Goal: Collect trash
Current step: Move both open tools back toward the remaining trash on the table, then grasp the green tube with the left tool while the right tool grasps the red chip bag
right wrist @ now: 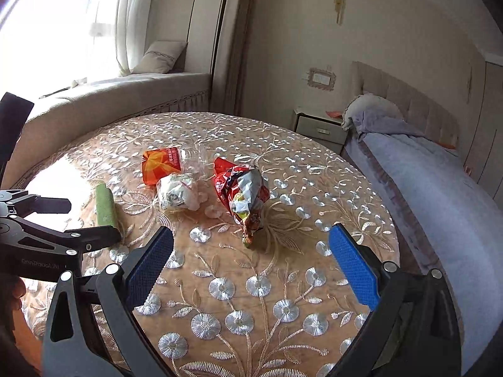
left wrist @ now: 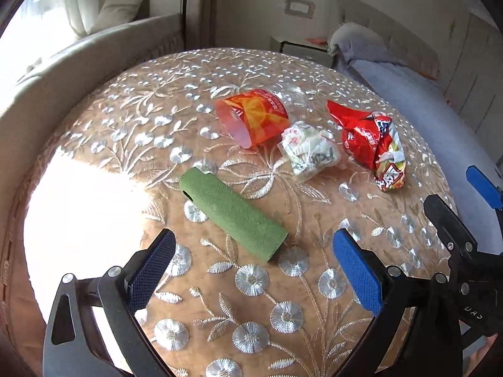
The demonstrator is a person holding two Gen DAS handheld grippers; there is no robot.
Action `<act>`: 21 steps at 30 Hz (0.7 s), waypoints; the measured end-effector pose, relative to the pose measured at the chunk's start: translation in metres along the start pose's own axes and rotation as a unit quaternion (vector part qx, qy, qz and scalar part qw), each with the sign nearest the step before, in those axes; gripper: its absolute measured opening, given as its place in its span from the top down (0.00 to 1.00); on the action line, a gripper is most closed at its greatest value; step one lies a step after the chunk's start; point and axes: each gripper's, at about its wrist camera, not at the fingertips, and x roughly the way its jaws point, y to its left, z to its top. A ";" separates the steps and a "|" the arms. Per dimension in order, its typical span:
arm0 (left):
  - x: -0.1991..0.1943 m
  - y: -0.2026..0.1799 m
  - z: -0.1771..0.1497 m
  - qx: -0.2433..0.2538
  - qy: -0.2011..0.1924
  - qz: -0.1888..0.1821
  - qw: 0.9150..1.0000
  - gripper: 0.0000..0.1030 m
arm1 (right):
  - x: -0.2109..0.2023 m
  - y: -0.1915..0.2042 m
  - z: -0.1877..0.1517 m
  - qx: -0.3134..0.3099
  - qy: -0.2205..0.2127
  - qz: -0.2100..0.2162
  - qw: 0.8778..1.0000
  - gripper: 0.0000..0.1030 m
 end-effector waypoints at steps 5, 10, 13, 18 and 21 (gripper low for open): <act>0.027 0.011 0.008 -0.017 0.029 0.026 0.999 0.14 | 0.051 0.006 0.010 -0.025 0.063 0.005 0.998 0.05; 0.028 0.007 0.013 0.012 0.015 0.032 0.999 0.38 | 0.071 0.000 0.023 -0.027 0.078 -0.007 0.997 0.05; 0.025 0.005 0.014 0.025 0.006 0.035 0.999 0.51 | 0.086 -0.001 0.030 -0.012 0.097 0.008 0.995 0.30; 0.017 0.016 0.011 0.032 0.003 0.004 0.999 0.72 | 0.092 -0.006 0.031 0.027 0.113 0.030 0.993 0.70; 0.009 0.022 0.005 0.035 -0.005 0.001 0.999 0.74 | 0.075 -0.007 0.029 0.043 0.092 0.030 0.994 0.70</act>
